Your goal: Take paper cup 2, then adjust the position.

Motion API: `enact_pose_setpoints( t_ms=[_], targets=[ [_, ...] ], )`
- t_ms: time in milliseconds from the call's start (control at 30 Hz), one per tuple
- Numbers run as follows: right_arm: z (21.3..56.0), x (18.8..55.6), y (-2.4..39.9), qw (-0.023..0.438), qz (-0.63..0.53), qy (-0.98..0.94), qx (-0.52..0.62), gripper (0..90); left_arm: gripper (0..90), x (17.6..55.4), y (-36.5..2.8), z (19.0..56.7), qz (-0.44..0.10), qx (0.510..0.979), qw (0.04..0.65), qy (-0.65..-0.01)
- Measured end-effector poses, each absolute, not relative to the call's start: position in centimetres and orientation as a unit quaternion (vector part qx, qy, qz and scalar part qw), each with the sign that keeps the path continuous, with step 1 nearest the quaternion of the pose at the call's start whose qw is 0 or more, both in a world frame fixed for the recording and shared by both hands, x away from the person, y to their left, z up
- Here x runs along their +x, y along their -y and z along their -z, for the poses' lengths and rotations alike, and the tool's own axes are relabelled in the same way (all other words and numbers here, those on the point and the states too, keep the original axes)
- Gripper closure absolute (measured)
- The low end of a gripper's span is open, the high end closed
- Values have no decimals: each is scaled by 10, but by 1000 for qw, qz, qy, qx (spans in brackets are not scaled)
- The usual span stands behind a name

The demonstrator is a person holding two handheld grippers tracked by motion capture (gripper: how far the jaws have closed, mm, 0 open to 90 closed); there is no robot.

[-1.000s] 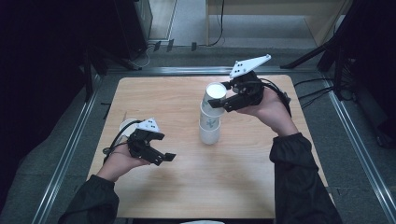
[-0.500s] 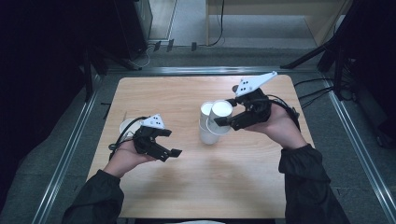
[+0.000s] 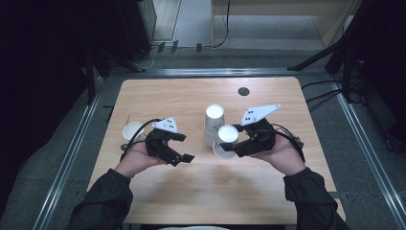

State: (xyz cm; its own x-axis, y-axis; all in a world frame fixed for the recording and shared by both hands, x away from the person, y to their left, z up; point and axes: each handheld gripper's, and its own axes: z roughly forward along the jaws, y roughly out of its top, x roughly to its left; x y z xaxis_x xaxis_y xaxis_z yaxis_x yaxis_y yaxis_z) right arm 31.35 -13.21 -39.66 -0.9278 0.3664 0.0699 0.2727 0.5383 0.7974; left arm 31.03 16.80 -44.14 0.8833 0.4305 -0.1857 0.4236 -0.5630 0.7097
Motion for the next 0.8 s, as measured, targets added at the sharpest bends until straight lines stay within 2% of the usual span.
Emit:
enact_pose_setpoints(
  t_ms=[367,800],
  targets=[
    [432,308,129,46,-448,-873,188,331,133,312,-159,455,5,886,410,-214],
    [445,313,112,12,-461,-869,178,331,132,308,-148,462,20,885,424,-192]
  ],
)
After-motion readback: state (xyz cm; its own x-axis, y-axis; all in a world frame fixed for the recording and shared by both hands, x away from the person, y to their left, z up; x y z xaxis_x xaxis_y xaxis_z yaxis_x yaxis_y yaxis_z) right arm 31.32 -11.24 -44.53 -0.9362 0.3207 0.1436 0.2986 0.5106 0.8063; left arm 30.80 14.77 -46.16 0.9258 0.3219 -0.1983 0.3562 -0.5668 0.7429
